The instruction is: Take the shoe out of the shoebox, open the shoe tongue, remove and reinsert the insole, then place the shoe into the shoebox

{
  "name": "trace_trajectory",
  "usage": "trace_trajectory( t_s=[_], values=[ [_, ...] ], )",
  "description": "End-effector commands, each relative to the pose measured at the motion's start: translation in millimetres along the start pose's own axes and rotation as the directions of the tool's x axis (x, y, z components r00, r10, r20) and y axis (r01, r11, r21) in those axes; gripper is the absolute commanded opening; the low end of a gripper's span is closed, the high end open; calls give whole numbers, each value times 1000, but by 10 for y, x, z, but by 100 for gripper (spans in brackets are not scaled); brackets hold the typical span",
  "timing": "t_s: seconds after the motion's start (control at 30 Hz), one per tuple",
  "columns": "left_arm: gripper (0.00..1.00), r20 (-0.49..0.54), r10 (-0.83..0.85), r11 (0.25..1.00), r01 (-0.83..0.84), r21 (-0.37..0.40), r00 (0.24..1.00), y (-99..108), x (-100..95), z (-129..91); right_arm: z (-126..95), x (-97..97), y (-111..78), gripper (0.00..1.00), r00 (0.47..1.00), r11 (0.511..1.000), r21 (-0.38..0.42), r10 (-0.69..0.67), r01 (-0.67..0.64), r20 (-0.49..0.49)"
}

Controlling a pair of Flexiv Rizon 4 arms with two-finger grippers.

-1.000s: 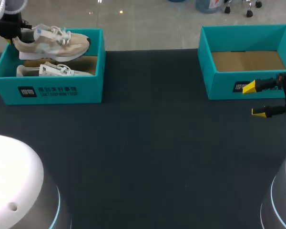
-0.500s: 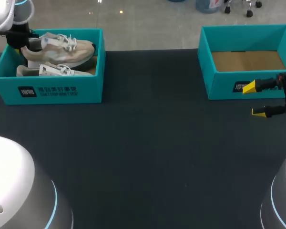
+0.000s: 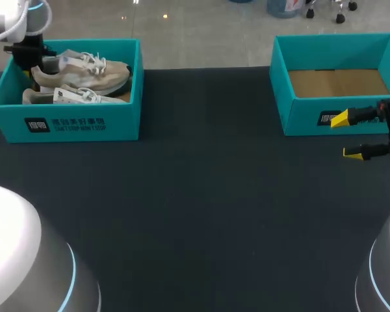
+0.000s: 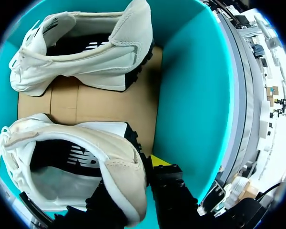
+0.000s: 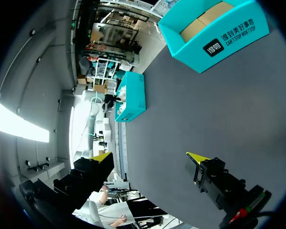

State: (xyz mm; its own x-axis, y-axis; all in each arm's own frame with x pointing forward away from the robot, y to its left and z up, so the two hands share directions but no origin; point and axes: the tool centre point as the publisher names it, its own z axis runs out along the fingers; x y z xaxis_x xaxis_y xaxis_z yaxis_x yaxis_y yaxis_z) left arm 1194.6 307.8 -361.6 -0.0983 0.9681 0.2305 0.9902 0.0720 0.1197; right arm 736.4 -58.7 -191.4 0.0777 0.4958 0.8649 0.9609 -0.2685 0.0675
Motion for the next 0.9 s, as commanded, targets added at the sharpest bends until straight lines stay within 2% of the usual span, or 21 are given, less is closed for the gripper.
trace_trajectory(
  t_s=[0.03, 0.33, 0.37, 0.4, 0.43, 0.57, 0.9],
  values=[
    [0, -2, 14, 1000, -14, 15, 1000, 1, 7, 26, 1, 5, -10, 100, 1000, 1000, -1, 1, -1, 5],
    [0, -15, 38, 997, -37, 64, 999, -14, -48, 164, 1, 5, -10, 100, 1000, 1000, -1, 1, -1, 5],
    [30, -13, 41, 997, -40, 67, 999, -16, -51, 168, 1, 5, -10, 100, 1000, 1000, -1, 1, -1, 5],
    [69, -8, 47, 997, -46, 69, 999, -25, -55, 170, 1, 5, -10, 100, 1000, 1000, -1, 1, -1, 5],
    [98, 8, 49, 996, -50, 76, 999, -30, -60, 169, 1, 5, -10, 100, 1000, 1000, -1, 1, -1, 5],
    [100, 26, 50, 996, -51, 67, 998, -48, -61, 95, 1, 5, -10, 100, 1000, 1000, -1, 1, -1, 5],
    [100, 85, 18, 999, -22, 35, 996, -160, -115, -417, 1, 5, -10, 100, 1000, 1000, -1, 1, -1, 5]
  ],
)
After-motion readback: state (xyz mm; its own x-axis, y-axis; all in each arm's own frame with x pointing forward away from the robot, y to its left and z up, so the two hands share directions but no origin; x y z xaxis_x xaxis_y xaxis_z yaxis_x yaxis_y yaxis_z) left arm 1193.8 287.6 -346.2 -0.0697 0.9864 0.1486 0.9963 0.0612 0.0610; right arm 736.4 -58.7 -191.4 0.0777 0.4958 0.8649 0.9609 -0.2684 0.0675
